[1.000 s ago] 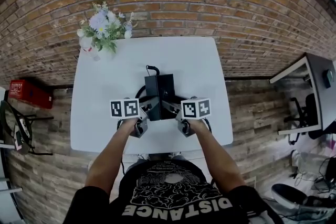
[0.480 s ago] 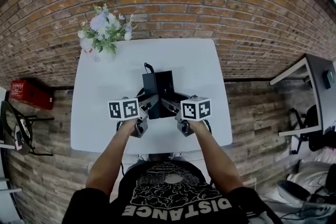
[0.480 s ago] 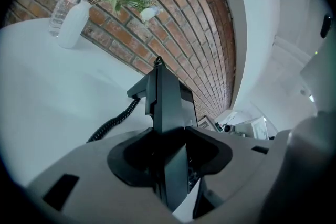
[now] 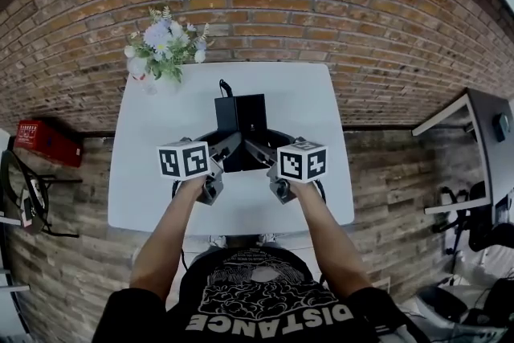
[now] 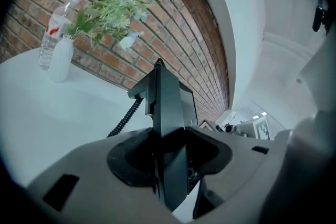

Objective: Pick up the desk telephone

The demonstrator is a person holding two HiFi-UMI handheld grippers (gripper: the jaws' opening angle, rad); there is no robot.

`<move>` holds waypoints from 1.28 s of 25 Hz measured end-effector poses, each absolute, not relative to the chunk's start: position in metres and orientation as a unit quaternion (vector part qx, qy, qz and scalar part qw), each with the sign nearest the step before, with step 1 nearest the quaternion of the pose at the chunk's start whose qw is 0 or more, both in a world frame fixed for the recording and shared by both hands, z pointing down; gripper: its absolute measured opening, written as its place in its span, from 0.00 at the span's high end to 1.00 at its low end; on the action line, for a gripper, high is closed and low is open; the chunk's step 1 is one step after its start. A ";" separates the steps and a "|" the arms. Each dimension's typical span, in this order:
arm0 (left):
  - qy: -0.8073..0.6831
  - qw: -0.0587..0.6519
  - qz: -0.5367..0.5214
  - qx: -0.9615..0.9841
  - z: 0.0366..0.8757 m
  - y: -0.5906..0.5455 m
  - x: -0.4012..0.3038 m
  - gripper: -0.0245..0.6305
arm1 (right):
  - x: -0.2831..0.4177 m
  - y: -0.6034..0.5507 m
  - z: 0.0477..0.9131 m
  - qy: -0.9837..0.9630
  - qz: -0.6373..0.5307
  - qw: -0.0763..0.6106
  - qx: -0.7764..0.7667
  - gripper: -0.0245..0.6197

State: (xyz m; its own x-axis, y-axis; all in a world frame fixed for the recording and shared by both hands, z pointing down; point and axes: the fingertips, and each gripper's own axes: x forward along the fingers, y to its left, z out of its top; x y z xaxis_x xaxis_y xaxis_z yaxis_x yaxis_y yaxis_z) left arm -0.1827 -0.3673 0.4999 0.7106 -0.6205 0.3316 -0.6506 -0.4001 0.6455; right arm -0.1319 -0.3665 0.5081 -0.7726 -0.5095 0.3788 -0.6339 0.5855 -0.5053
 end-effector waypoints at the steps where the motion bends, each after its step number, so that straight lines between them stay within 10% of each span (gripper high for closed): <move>1: -0.381 0.388 0.018 0.839 0.494 -0.368 -0.183 0.67 | -0.133 -0.368 0.502 -0.887 0.316 0.094 0.323 0.57; 32: -0.409 0.146 -0.046 0.900 0.279 -0.381 -0.189 0.67 | -0.139 -0.385 0.295 -0.937 0.112 -0.020 0.330 0.56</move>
